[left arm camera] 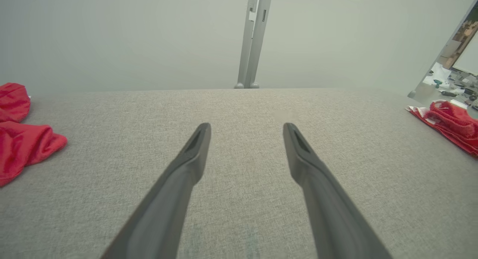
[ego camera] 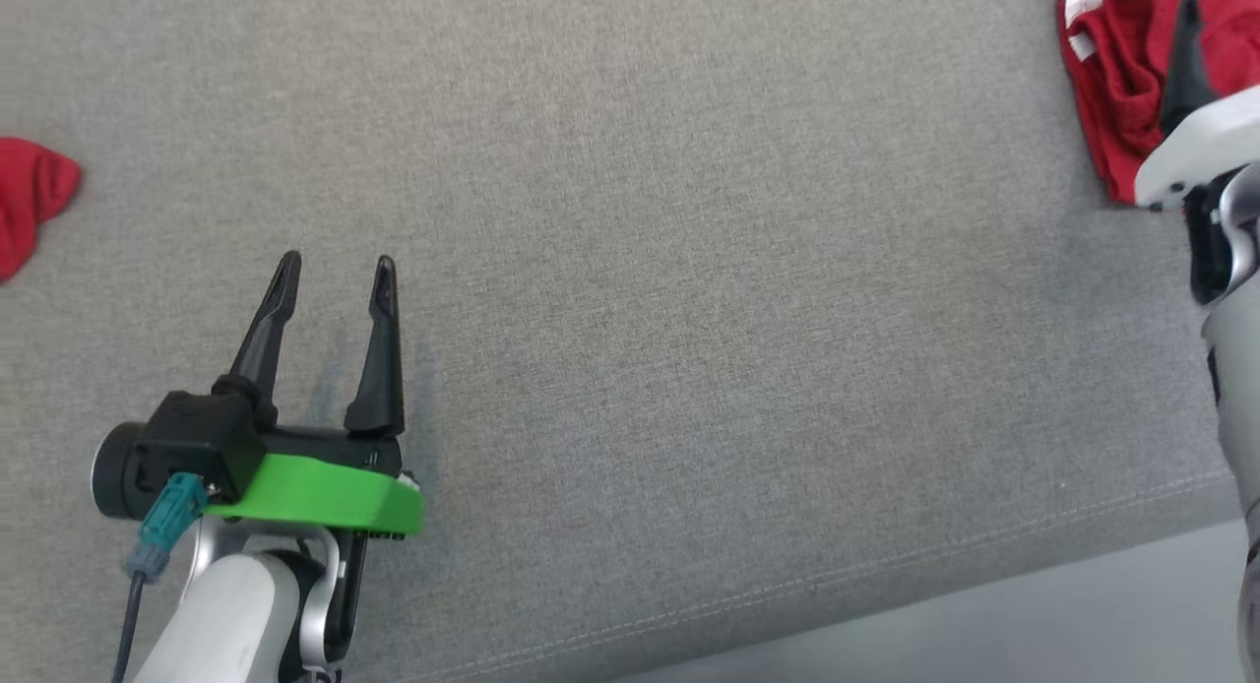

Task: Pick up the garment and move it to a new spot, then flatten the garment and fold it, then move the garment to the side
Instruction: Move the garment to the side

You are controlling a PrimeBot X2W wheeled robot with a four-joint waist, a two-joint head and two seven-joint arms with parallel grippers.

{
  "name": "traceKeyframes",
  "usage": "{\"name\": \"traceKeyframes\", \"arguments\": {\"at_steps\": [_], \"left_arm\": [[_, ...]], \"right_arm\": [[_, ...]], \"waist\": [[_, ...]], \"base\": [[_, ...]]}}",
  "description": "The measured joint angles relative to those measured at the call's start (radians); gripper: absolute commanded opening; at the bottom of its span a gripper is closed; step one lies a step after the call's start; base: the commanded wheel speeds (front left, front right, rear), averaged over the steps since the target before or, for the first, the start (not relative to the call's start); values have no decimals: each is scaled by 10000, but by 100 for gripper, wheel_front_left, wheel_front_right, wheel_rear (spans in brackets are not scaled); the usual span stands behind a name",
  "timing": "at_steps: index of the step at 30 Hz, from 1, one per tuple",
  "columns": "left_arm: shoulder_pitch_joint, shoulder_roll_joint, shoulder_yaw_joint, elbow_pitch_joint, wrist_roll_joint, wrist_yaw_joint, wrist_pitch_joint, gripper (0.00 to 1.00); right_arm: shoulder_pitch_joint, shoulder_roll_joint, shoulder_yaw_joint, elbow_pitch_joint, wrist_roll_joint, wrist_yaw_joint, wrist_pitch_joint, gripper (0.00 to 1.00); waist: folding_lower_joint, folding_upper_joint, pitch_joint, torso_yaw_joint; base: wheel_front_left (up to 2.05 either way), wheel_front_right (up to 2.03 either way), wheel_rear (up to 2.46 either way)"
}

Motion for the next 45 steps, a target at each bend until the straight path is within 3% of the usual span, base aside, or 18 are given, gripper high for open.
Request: {"name": "traceKeyframes", "arguments": {"at_steps": [6,14,25,31,35,45], "left_arm": [[579,-82,314,980,-433,4,-479,100],[1301,-180,775,1662,-855,10,-790,100],[2455,-303,1732,1967,-1047,81,-1001,100],[2893,-405,1975,1825,-993,12,-1034,100],[3112,-518,2027,1764,-918,-17,-1035,100],[3297,-614,1639,1847,-775,-196,-1045,100]], "right_arm": [[1540,355,1373,-1595,857,0,0,100],[3088,637,2094,-3145,1503,0,167,100],[6360,2031,1544,-6629,1231,-2,1317,100],[7852,2445,1440,-8115,1035,-6,1785,100],[8426,2479,1233,-8922,874,-6,1919,100],[9504,2516,1753,-9693,1745,-8,1950,100]], "waist": [[0,0,-1074,136],[0,0,-2284,372],[0,0,-3696,886],[0,0,-3954,1176],[0,0,-4013,1276],[0,0,-4049,1425]], "base": [[0,0,0],[0,0,0],[0,0,0],[0,0,0],[0,0,0],[0,0,0]]}}
